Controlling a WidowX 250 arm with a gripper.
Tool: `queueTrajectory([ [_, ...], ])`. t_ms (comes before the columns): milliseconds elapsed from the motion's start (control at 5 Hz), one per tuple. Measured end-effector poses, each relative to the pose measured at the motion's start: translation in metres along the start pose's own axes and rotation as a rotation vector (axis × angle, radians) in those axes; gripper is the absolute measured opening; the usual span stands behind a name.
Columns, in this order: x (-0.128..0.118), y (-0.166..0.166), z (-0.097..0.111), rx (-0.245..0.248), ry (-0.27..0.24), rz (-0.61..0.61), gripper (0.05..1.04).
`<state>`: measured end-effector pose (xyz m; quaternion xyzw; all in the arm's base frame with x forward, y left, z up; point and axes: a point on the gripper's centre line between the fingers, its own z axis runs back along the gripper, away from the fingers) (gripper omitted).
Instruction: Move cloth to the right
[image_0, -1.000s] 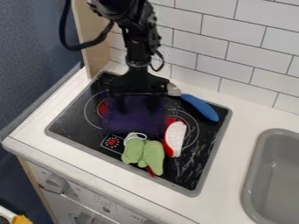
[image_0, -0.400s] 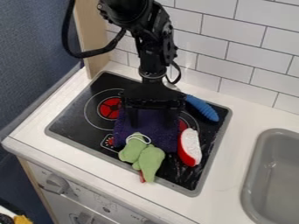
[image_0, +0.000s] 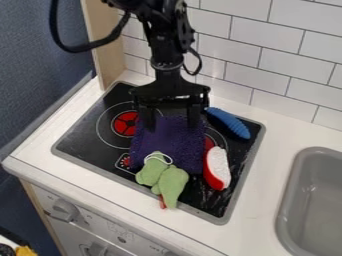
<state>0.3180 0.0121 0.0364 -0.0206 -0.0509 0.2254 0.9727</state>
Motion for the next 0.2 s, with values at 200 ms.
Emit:
queueTrajectory([
  [200,0.0007,0.0032,0.0203,0.005,-0.025,-0.016,0.999],
])
